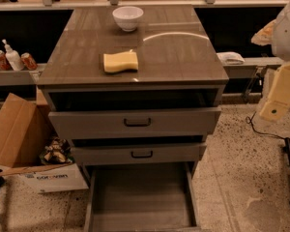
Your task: Place sponge into bottom drawer
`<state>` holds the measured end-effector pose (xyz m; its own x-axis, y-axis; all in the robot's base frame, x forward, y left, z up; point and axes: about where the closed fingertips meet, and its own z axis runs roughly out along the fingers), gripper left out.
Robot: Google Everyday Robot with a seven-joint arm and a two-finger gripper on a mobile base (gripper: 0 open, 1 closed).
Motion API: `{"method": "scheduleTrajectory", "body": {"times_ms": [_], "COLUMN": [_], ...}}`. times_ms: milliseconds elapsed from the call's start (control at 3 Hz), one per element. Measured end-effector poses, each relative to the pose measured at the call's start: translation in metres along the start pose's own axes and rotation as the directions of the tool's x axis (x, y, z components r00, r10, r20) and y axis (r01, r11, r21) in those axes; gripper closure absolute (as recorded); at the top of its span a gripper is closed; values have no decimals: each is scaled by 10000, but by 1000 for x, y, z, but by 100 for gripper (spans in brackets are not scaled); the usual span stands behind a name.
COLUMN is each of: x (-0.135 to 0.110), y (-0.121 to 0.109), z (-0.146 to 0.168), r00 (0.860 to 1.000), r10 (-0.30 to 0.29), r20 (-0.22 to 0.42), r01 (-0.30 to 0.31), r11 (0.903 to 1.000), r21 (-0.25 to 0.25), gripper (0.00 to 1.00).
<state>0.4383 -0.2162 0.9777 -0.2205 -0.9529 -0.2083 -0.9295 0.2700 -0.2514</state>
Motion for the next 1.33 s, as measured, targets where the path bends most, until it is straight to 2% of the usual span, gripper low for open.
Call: {"method": "scheduleTrajectory", "body": {"times_ms": [333, 667, 1000, 1333], "x": [0, -36, -86, -139], "y": [0, -19, -42, -65], "z": [0, 18, 49, 92], "r00": [10000, 9977, 9860, 9523], "r10": [0, -504, -948, -1416], "r20": [0, 447, 1372, 2702], "r01": [0, 501, 960, 1539], "r11": [10000, 9987, 9954, 9878], "r21": [0, 66, -25, -246], "gripper": [0, 0, 0, 0]}}
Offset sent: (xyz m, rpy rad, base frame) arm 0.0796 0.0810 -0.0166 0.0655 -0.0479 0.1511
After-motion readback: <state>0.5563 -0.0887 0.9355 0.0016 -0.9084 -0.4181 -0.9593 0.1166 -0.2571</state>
